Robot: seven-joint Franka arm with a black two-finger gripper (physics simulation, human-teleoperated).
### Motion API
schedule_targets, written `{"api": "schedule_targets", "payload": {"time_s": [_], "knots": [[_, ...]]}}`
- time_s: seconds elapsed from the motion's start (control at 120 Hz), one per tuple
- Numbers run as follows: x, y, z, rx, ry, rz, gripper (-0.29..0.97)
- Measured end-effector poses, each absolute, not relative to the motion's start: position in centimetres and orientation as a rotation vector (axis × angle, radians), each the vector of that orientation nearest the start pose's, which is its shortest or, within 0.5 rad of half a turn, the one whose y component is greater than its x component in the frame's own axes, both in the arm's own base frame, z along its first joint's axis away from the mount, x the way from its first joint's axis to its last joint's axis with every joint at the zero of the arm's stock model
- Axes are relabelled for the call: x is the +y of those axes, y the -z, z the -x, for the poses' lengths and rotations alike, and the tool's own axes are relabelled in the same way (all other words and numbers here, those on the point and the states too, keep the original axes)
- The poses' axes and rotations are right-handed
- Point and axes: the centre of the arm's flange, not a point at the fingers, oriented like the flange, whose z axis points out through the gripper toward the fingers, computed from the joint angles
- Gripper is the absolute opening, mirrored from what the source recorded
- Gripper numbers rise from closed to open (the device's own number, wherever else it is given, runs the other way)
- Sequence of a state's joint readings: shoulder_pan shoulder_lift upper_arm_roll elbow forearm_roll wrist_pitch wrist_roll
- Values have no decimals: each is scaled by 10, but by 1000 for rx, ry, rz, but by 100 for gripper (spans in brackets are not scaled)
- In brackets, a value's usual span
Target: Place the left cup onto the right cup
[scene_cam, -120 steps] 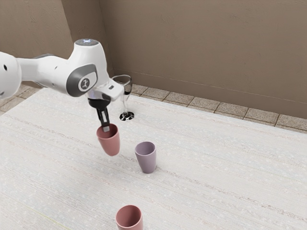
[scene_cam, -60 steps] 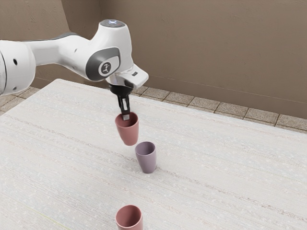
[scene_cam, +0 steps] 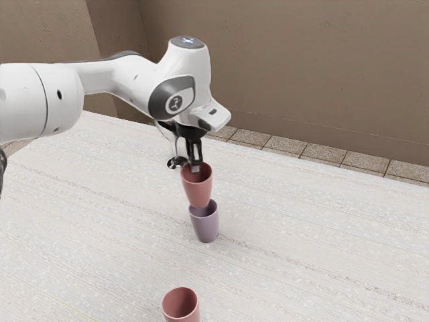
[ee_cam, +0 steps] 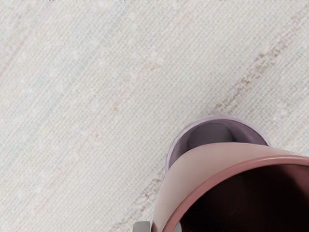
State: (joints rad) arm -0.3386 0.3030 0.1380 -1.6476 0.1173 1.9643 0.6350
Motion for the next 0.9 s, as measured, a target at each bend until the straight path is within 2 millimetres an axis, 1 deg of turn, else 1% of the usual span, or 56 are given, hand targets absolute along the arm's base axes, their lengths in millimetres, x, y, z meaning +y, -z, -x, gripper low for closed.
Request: {"api": "schedule_targets", "payload": {"time_s": [0.208,0.375,0.55,0.692,0.742,0.817,0.9], "knots": [[-141,-427,-638,1298,-48,2698,-11],[-138,-413,-641,1287,-78,2710,-11],[-129,-397,-646,1265,-114,2725,-11],[-131,-403,-650,1267,-102,2720,22],[-131,-402,-651,1270,-106,2717,31],[-133,-401,-651,1275,-112,2715,42],[-134,-400,-650,1279,-116,2712,51]]}}
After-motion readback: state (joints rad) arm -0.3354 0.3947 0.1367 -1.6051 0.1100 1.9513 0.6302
